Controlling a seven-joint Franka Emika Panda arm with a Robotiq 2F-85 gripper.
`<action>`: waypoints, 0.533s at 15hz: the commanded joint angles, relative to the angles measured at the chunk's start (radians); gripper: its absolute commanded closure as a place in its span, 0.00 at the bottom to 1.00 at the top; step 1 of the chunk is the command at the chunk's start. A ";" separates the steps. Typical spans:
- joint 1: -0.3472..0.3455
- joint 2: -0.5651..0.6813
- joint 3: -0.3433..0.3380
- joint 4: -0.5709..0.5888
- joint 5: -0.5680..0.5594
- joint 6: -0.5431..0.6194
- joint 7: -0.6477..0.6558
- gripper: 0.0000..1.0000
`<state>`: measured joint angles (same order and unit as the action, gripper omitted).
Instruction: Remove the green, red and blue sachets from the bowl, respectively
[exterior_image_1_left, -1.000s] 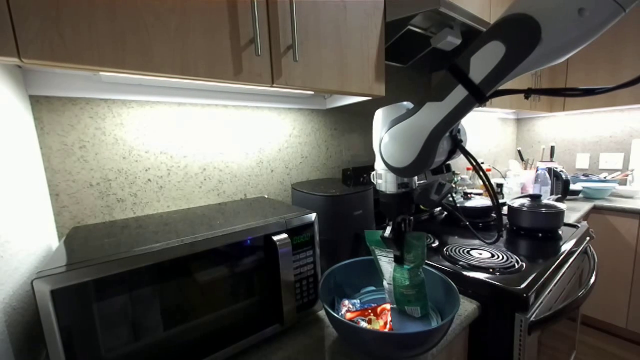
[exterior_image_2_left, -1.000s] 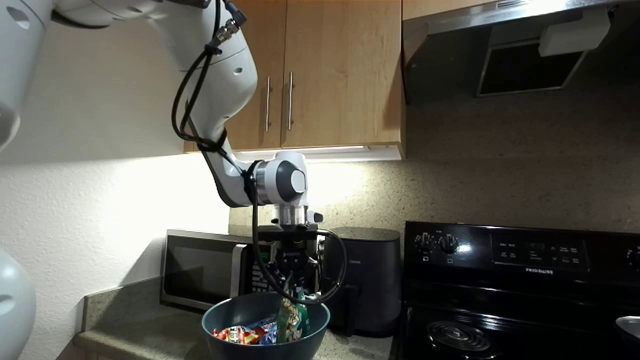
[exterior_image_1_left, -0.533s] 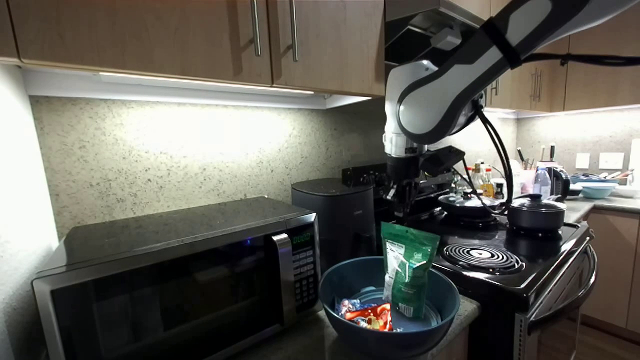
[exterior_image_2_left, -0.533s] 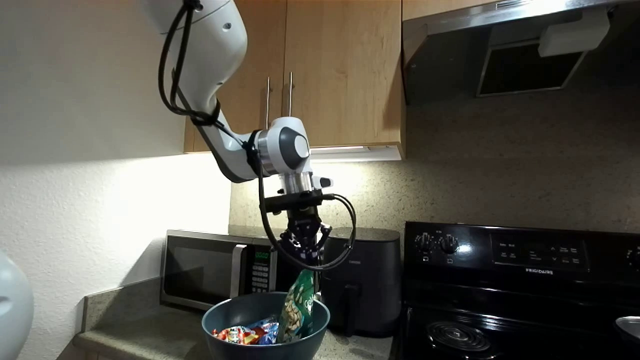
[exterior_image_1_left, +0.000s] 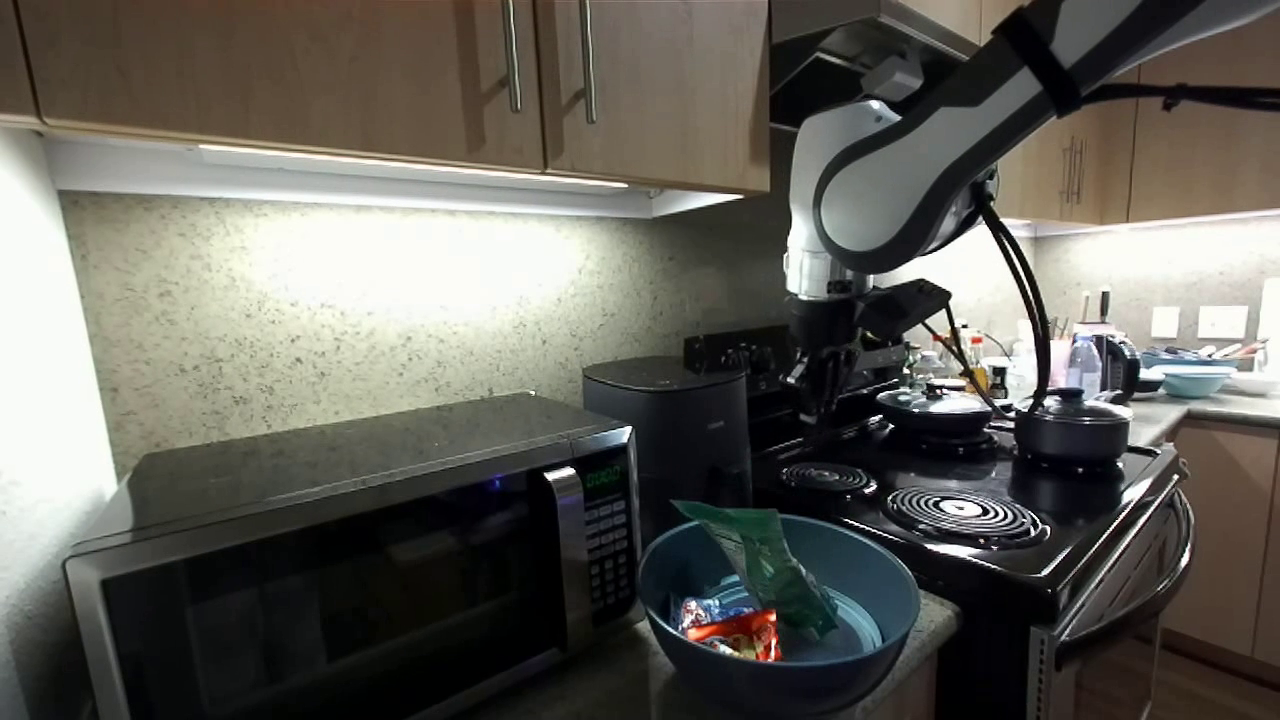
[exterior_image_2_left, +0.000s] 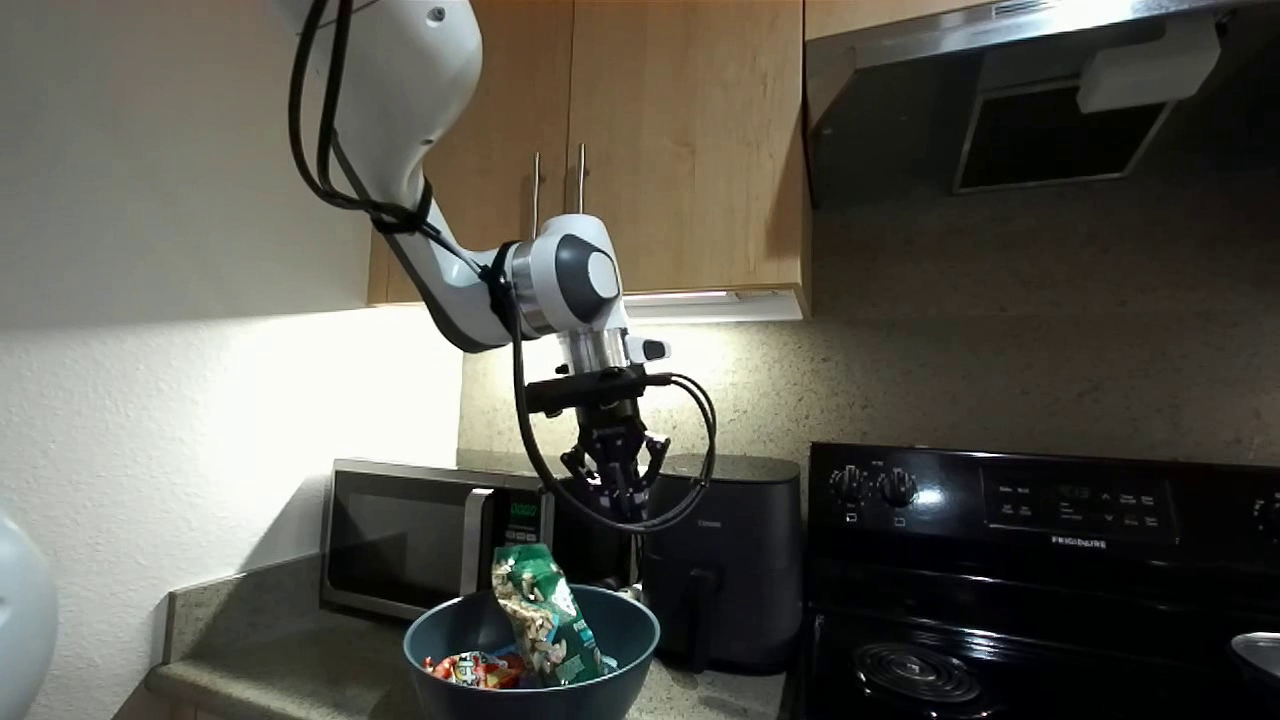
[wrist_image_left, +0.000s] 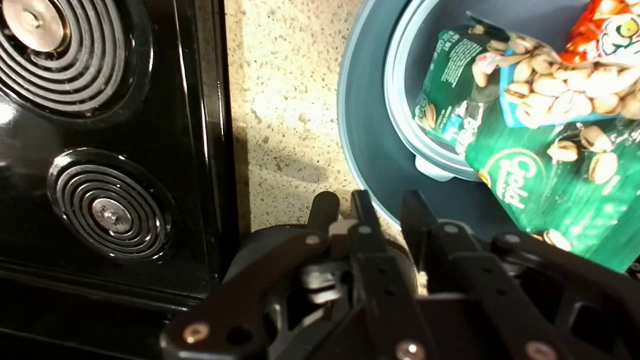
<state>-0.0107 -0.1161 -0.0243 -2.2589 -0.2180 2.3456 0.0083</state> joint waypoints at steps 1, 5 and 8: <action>-0.001 -0.001 0.009 0.006 0.009 -0.004 -0.011 0.47; 0.019 -0.009 0.025 0.013 0.036 -0.014 -0.042 0.21; 0.042 0.003 0.042 0.017 0.047 -0.032 -0.061 0.03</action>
<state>0.0174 -0.1159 0.0017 -2.2480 -0.2029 2.3425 -0.0009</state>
